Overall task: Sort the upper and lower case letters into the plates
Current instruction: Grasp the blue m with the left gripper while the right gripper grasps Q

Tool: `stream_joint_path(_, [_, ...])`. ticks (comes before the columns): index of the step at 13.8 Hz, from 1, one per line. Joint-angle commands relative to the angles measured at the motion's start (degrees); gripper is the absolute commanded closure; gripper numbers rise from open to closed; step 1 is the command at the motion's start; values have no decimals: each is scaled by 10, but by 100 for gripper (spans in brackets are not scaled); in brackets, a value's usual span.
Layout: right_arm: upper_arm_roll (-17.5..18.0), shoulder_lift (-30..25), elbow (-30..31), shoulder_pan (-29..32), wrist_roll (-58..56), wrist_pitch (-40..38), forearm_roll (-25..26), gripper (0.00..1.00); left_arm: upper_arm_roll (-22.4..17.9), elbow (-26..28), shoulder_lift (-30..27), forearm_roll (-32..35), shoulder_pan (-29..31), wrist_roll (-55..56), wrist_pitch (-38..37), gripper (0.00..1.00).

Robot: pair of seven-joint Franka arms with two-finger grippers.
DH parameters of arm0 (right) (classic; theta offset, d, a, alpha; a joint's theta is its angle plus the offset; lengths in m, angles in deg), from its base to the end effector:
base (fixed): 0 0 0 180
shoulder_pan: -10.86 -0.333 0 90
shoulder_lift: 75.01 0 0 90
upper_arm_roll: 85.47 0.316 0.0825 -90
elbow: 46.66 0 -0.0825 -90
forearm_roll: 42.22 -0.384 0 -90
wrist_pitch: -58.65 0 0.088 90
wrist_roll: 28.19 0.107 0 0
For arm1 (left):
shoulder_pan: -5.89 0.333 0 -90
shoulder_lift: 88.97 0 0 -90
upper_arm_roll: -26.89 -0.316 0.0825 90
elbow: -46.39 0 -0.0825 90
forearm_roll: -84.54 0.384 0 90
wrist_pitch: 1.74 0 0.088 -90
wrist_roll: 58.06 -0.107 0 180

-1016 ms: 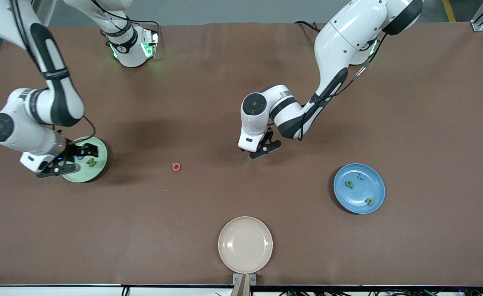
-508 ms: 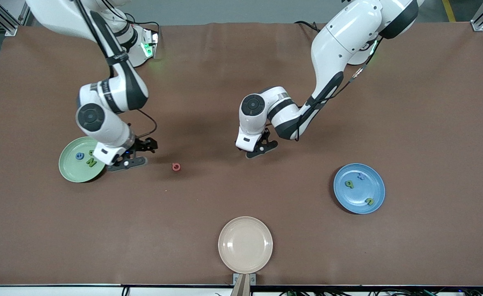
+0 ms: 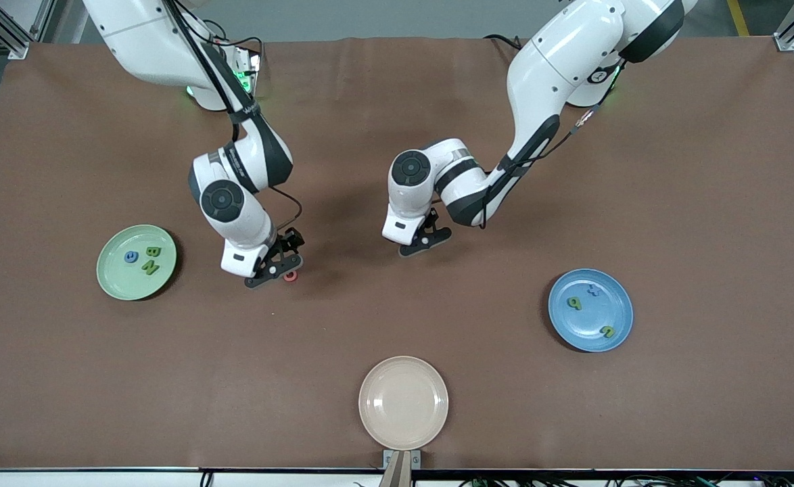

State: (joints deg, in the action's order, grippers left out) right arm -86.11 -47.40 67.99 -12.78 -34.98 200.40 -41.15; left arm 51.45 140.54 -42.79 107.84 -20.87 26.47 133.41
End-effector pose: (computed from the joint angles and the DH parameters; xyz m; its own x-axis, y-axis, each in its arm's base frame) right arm 0.5586 0.2373 0.2138 0.8598 0.5105 -0.0109 0.5106 -0.8597 0.0154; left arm 0.4561 -0.5078 0.1737 0.9188 0.3942 -0.0204 0.3944 -0.9189 0.0079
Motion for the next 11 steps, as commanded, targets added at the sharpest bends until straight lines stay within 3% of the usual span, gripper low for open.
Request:
stream_joint_path(1, [-1,42,-19,3,-30,33,-2,13,-3,0,-1,-9,1,4,-5,87])
stream_joint_path(3, [-1,53,-30,-2,-29,35,-4,23,-5,-2,-3,-9,5,4,-7,99])
stream_joint_path(6, [-1,61,-38,-10,-24,35,-4,24,-9,-26,-34,-7,42,7,-37,100])
stream_joint_path(9, [-2,62,-42,-10,-25,35,-3,28,-8,-77,-47,2,116,-12,-95,99])
stream_joint_path(11, [-2,64,-42,-8,-30,35,-3,29,-9,-81,-53,2,164,-58,-96,99])
